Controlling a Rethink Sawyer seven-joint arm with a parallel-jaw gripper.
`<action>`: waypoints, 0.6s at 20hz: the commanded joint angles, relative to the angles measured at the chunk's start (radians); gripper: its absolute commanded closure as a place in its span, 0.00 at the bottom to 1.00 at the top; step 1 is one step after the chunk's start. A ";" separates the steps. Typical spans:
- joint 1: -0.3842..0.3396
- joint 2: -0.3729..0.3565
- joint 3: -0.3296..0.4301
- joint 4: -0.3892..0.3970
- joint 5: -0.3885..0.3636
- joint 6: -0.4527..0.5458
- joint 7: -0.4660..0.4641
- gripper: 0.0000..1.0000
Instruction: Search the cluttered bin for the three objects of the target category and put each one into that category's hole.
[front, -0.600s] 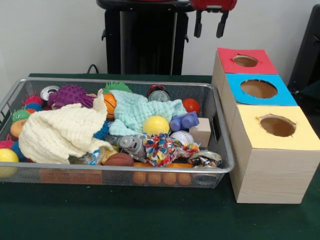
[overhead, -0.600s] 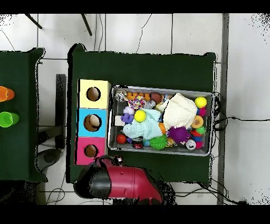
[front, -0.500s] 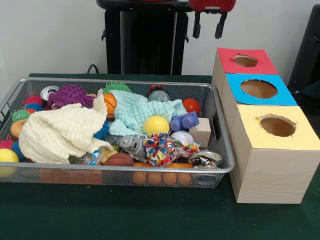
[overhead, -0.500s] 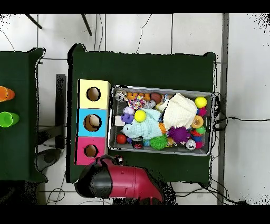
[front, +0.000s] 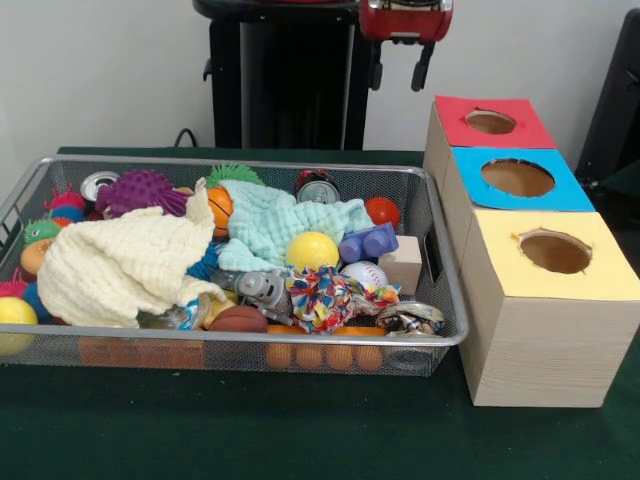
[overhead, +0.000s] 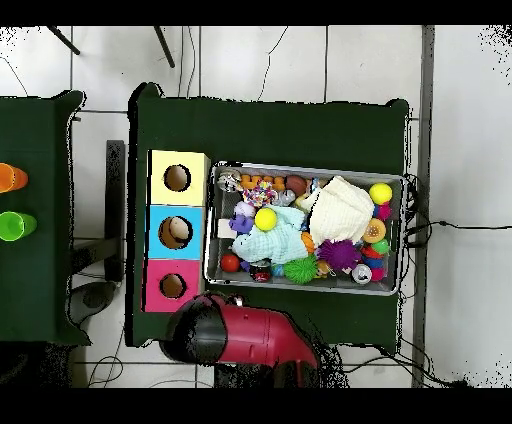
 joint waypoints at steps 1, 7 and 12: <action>-0.055 0.123 0.006 -0.164 -0.033 0.102 0.091 0.00; -0.086 0.192 0.004 -0.199 -0.023 0.110 0.093 0.00; -0.103 0.236 0.010 -0.234 -0.022 0.107 0.087 0.00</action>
